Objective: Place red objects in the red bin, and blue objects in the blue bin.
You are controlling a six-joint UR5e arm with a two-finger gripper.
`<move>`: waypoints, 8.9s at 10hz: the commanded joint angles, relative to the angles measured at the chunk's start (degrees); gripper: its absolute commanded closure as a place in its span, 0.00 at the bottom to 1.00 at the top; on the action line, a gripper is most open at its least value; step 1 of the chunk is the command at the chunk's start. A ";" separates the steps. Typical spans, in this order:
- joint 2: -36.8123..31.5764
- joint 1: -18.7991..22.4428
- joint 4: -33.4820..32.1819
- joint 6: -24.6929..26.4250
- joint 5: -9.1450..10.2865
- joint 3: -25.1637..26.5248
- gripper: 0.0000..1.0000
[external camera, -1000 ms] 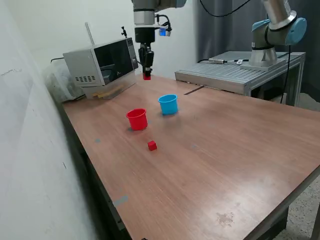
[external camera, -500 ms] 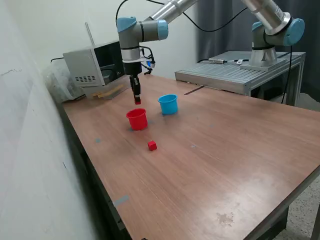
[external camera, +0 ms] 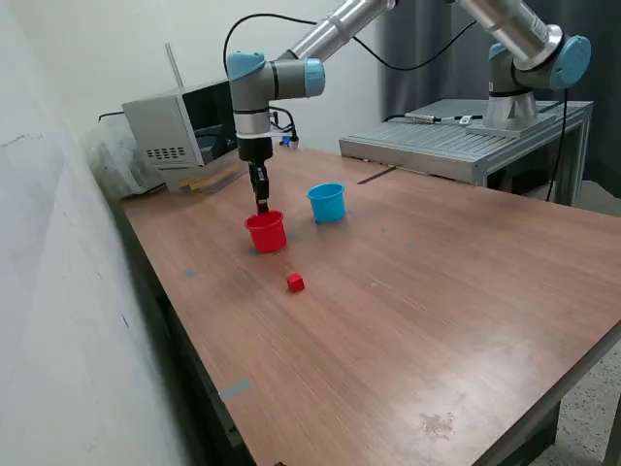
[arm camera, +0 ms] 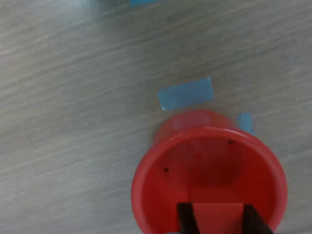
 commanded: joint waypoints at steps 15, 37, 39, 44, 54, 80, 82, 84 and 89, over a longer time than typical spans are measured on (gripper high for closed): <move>-31.61 13.59 19.27 -1.26 2.53 10.72 0.00; 11.13 14.94 -4.01 6.49 -1.22 -8.65 0.00; 11.31 14.41 -4.37 6.41 -1.40 -8.83 0.00; 11.31 14.50 -4.63 5.80 -1.23 -7.86 1.00; -8.69 9.78 -2.62 -3.52 -1.40 2.57 1.00; -50.10 10.00 43.58 -6.16 -1.40 15.86 0.00; -54.50 12.91 44.85 -6.08 -1.23 19.11 0.00; -57.58 13.52 45.29 -6.08 -0.79 22.80 0.00; -60.67 14.41 64.62 -5.63 -0.87 27.12 0.00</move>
